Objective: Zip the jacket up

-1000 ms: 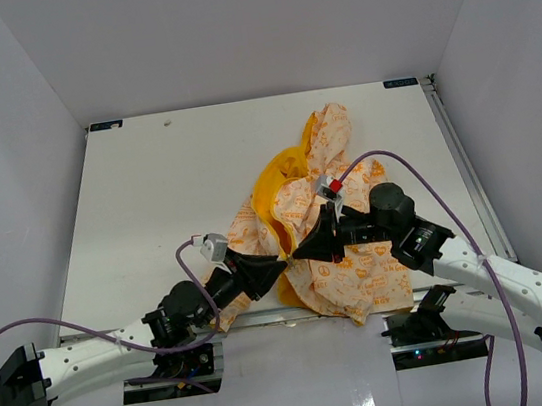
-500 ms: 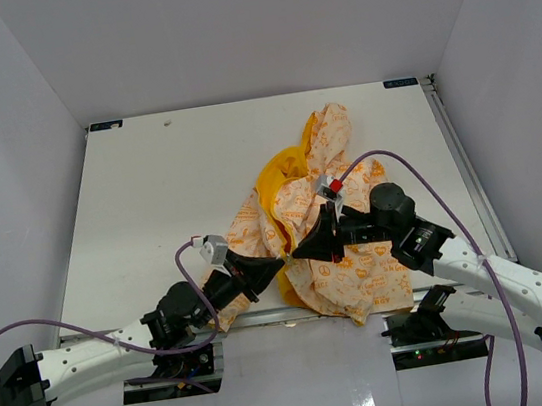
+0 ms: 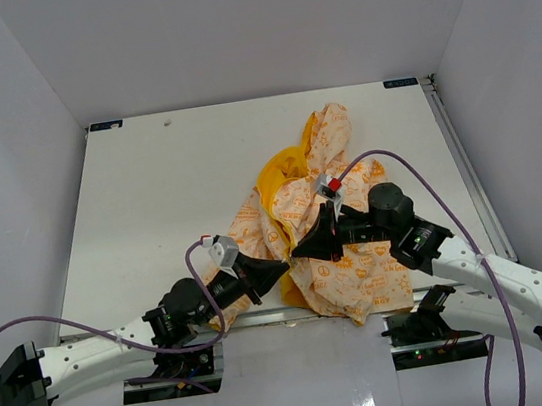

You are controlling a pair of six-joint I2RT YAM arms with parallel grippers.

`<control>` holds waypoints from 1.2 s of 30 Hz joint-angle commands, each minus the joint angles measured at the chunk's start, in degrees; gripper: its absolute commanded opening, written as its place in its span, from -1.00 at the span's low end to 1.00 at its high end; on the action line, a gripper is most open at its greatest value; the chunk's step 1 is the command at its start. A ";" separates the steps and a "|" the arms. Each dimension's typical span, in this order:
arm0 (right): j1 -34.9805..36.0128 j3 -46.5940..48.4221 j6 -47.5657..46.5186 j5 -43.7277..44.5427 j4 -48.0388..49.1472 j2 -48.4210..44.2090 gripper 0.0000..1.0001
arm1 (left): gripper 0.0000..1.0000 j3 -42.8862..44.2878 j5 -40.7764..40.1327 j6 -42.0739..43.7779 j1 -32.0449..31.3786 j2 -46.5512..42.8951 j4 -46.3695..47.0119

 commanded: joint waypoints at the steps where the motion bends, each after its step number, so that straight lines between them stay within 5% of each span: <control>1: -0.32 2.02 0.51 1.78 7.24 -0.32 -0.84 | -1.00 0.51 6.68 1.34 -0.14 1.21 -5.09; 18: -0.32 3.47 0.51 1.02 6.05 0.73 -0.84 | -1.00 3.55 11.13 1.36 3.57 8.55 -8.88; 31: -0.32 1.81 -0.12 1.90 4.06 1.47 -0.84 | -1.00 3.53 9.74 -1.32 7.52 2.19 -12.56; 36: -0.30 2.66 -1.87 3.56 -0.65 1.70 -0.43 | -1.00 1.48 10.75 -5.25 10.42 -0.51 -11.16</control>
